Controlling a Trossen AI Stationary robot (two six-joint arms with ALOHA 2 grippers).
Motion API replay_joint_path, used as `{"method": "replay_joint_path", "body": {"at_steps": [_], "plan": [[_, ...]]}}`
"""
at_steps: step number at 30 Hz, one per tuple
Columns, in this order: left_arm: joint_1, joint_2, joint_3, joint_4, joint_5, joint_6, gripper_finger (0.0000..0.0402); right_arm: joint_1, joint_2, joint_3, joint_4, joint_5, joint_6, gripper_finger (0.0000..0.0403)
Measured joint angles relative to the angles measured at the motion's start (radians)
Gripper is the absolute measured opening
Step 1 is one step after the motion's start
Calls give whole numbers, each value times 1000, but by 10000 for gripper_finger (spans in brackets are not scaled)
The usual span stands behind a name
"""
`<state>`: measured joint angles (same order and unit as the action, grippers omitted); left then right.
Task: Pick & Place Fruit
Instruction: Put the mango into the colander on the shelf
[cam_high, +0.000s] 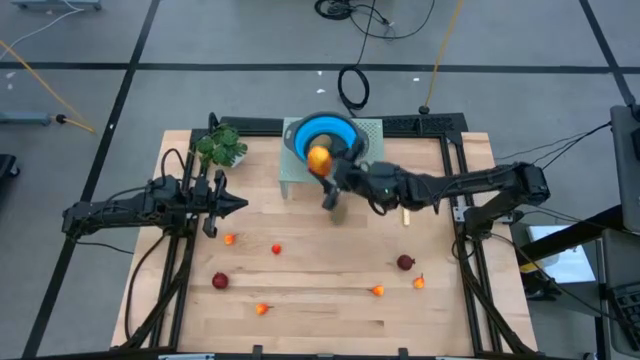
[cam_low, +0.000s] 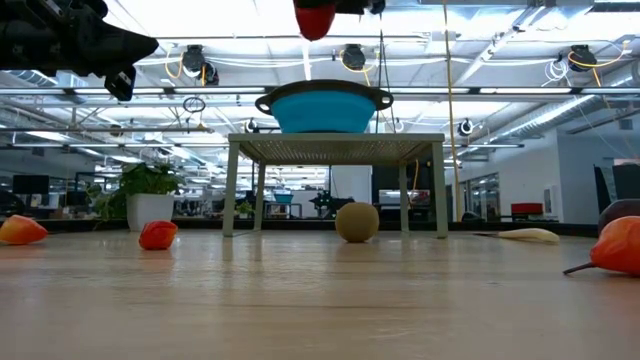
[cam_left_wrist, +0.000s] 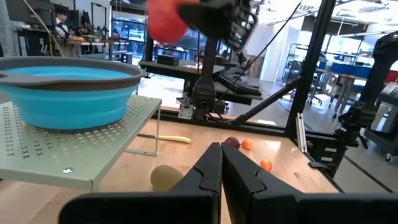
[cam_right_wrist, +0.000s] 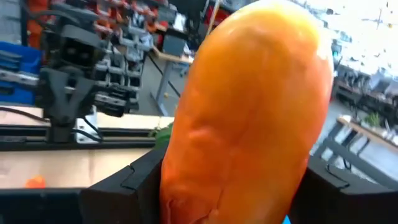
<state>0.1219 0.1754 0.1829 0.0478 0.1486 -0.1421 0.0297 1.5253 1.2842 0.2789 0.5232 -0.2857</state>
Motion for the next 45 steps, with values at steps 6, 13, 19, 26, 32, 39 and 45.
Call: {"method": "replay_joint_path", "body": {"at_steps": [6, 13, 19, 26, 32, 39, 45], "plan": [[0, 1, 0, 0, 0, 8, 8, -93, 0, 182, -345, -5, 98, 235], [0, 1, 0, 0, 0, 10, 8, -230, 0, 267, -558, -147, 255, 235], [0, 1, 0, 0, 0, 11, 8, -331, 0, 267, -575, -271, 309, 234], [0, 1, 0, 0, -1, 11, 8, -404, 0, 268, -590, -371, 376, 234], [0, 1, 0, 0, -2, 10, 8, -417, 14, 269, -667, -397, 378, 234], [0, 1, 0, 0, -29, 13, 8, -417, 13, 269, -714, -395, 378, 234], [0, 1, 0, 0, -29, 14, 8, -423, 59, 268, -710, -396, 365, 234]]}}
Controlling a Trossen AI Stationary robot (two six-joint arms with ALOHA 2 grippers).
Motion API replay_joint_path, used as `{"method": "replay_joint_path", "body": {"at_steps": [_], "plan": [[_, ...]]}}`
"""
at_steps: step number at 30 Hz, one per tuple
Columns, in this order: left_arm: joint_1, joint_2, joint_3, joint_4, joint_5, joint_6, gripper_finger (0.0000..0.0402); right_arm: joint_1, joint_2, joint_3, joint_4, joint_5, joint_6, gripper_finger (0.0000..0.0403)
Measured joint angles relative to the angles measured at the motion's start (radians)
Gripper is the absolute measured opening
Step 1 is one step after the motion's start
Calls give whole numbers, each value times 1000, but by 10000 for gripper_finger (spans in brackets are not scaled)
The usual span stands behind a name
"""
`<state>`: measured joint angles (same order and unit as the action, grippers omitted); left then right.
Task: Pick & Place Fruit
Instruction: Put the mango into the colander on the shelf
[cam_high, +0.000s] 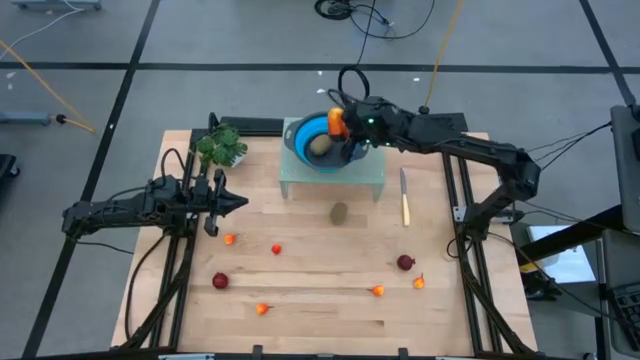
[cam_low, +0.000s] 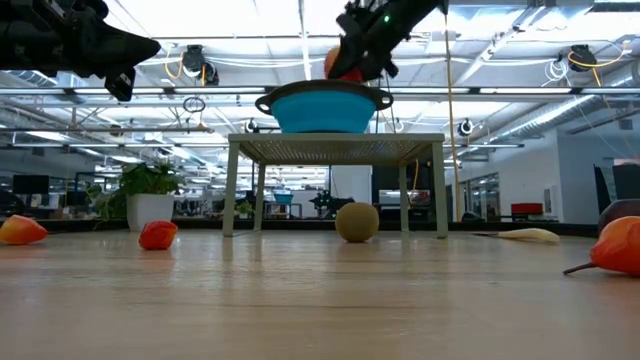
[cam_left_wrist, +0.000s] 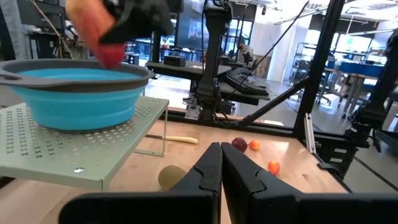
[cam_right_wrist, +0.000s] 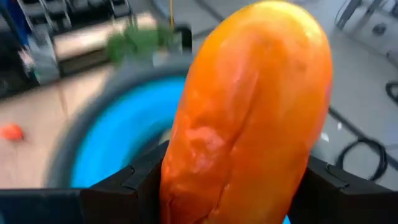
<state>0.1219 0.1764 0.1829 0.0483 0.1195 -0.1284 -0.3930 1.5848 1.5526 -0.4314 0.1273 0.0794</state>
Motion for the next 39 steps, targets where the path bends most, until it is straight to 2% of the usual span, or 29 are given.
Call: {"method": "replay_joint_path", "body": {"at_steps": [9, 39], "plan": [[0, 0, 0, 0, 0, -5, 8, -21, 91, 1, 42, -52, -13, 237], [0, 0, 0, 0, 2, 9, 8, -26, 94, 0, 37, -54, 33, 238]]}}
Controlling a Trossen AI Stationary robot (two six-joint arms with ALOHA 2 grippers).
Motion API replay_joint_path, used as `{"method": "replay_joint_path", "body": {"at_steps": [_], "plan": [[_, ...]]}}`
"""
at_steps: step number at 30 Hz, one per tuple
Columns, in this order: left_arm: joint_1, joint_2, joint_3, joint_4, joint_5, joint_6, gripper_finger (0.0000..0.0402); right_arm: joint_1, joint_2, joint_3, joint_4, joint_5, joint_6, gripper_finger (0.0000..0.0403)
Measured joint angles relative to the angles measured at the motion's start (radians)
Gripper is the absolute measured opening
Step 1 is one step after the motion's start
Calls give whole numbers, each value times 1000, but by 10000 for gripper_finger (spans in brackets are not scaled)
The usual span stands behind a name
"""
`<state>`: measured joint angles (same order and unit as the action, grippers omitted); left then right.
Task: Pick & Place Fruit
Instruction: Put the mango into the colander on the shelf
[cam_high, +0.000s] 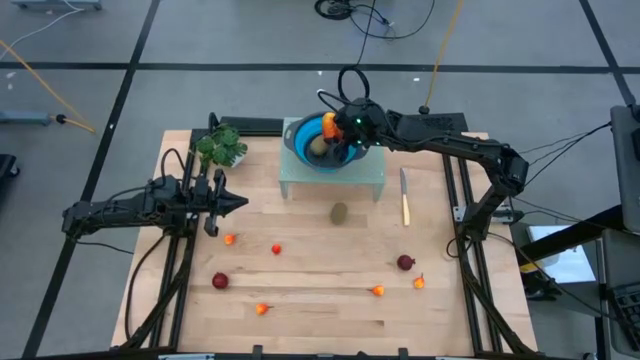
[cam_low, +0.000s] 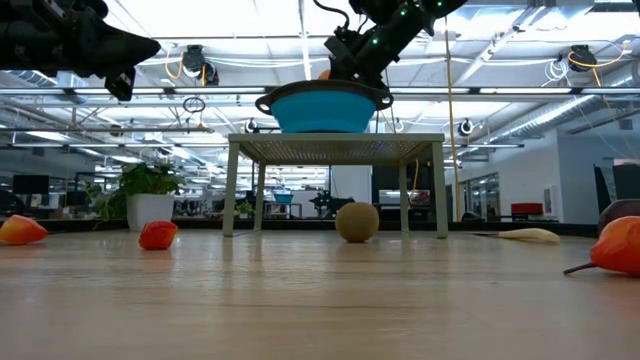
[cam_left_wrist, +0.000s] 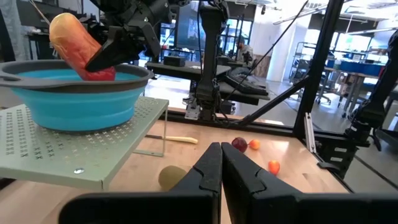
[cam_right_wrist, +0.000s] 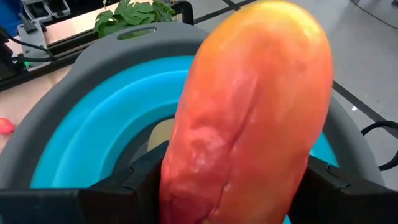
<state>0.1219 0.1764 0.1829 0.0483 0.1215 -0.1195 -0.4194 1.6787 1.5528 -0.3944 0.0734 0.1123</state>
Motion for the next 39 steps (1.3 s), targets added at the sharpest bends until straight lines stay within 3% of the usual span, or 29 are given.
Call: {"method": "replay_joint_path", "body": {"at_steps": [21, 39], "plan": [[0, 0, 0, 0, 0, 13, 8, 0, 0, -2, -80, 0, 59, 241], [0, 0, 0, 0, 0, 12, 8, 2, 0, -2, -73, 3, 25, 301]]}}
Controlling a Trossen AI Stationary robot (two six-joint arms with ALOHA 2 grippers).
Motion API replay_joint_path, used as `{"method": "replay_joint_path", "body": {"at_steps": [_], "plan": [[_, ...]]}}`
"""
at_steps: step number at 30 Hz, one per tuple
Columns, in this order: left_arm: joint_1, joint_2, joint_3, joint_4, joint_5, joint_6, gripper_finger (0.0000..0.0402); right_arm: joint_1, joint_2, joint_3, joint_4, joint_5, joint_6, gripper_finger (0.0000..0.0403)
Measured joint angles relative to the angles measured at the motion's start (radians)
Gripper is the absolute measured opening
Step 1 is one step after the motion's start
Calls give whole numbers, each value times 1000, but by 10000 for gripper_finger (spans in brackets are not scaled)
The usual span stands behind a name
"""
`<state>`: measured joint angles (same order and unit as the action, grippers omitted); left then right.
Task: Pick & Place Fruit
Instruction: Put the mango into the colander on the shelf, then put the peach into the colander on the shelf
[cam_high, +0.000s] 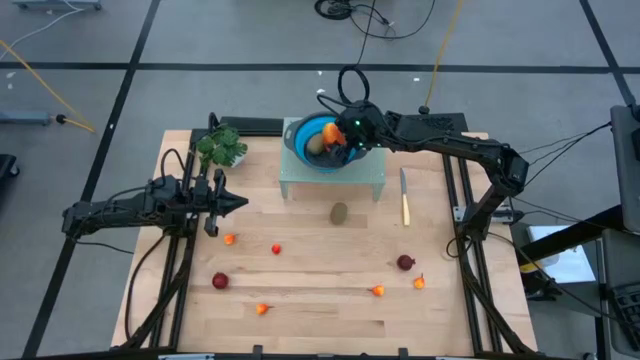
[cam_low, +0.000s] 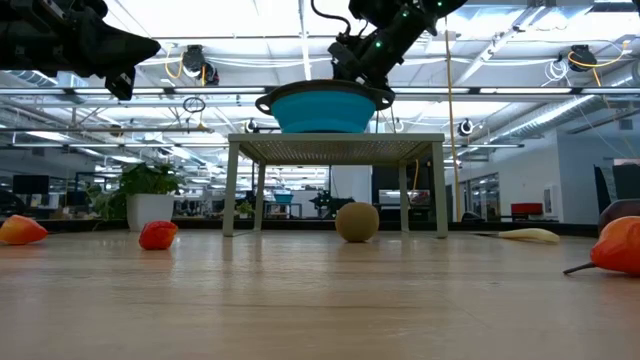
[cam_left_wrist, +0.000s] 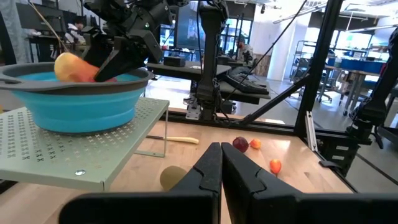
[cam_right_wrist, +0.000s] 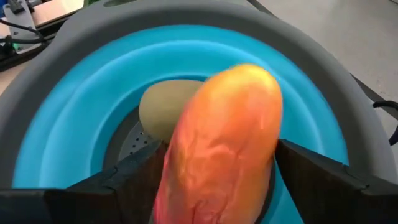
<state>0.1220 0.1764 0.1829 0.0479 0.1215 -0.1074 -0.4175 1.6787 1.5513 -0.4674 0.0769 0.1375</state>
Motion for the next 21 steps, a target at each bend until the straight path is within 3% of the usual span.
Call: {"method": "replay_joint_path", "body": {"at_steps": [21], "plan": [[0, 0, 0, 0, 0, -1, 8, 0, -1, 0, 157, 5, -111, 303]]}}
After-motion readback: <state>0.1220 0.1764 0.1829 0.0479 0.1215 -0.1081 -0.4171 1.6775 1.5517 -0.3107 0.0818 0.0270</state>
